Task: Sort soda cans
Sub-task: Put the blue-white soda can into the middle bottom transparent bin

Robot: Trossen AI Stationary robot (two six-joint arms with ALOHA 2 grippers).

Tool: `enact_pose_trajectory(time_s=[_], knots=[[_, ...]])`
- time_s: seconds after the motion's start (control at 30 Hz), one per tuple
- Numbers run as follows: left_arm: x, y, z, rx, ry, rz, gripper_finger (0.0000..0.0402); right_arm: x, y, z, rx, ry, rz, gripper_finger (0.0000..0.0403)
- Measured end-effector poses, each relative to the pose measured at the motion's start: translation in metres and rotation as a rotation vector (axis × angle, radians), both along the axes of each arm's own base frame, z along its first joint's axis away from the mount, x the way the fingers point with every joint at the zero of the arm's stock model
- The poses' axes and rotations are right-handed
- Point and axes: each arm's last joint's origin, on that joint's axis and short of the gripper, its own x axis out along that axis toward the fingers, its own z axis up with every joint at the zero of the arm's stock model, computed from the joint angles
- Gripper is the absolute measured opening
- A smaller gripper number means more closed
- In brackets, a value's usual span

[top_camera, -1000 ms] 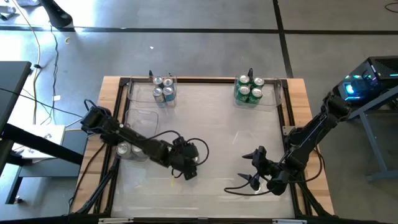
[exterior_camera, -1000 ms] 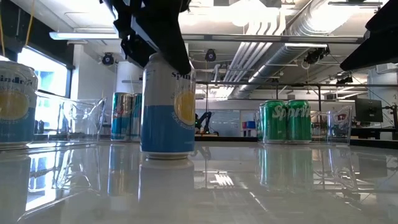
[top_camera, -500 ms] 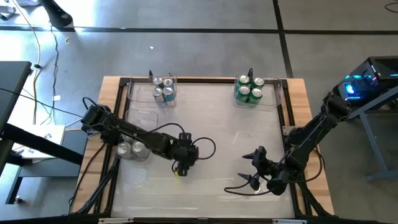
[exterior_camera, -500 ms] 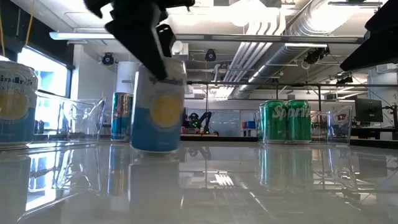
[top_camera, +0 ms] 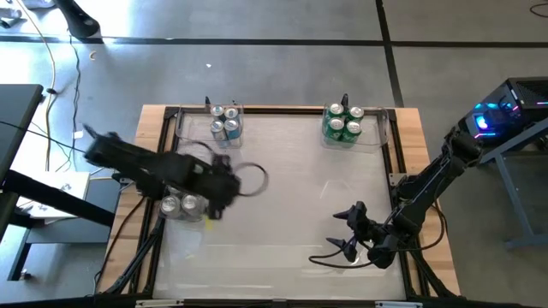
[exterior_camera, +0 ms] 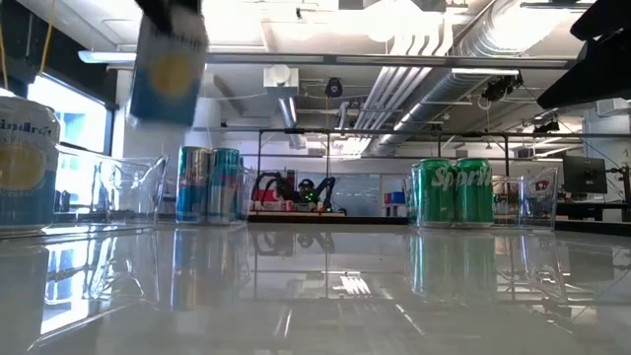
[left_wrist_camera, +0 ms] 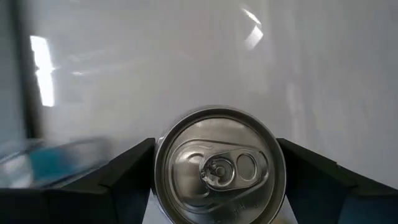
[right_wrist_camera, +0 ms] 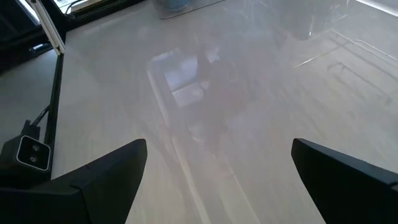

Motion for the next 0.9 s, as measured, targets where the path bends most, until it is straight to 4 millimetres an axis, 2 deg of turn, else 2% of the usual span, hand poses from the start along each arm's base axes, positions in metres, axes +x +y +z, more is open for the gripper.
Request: enact_pose_trajectory(time_s=[0.07, 0.17, 0.27, 0.37, 0.57, 0.9], knots=[[-0.023, 0.007, 0.019, 0.029, -0.075, 0.039, 0.0283, 0.0, 0.0, 0.0, -0.002, -0.001, -0.001, 0.0397], [-0.056, 0.019, 0.031, 0.014, -0.152, 0.106, 0.0283, 0.0, 0.0, 0.0, -0.002, -0.002, -0.002, 0.0397], [-0.088, 0.032, 0.029, 0.009, -0.206, 0.197, 0.0283, 0.0, 0.0, 0.0, -0.001, -0.003, -0.003, 0.0397], [-0.112, 0.042, 0.017, 0.0, -0.245, 0.255, 0.0283, 0.0, 0.0, 0.0, -0.003, -0.011, -0.008, 0.0397], [-0.139, 0.055, -0.019, -0.011, -0.24, 0.375, 0.0283, 0.0, 0.0, 0.0, -0.003, -0.011, -0.008, 0.0397], [-0.15, 0.054, -0.069, -0.174, -0.227, 0.414, 0.0283, 0.0, 0.0, 0.0, 0.016, -0.015, -0.021, 0.0397]])
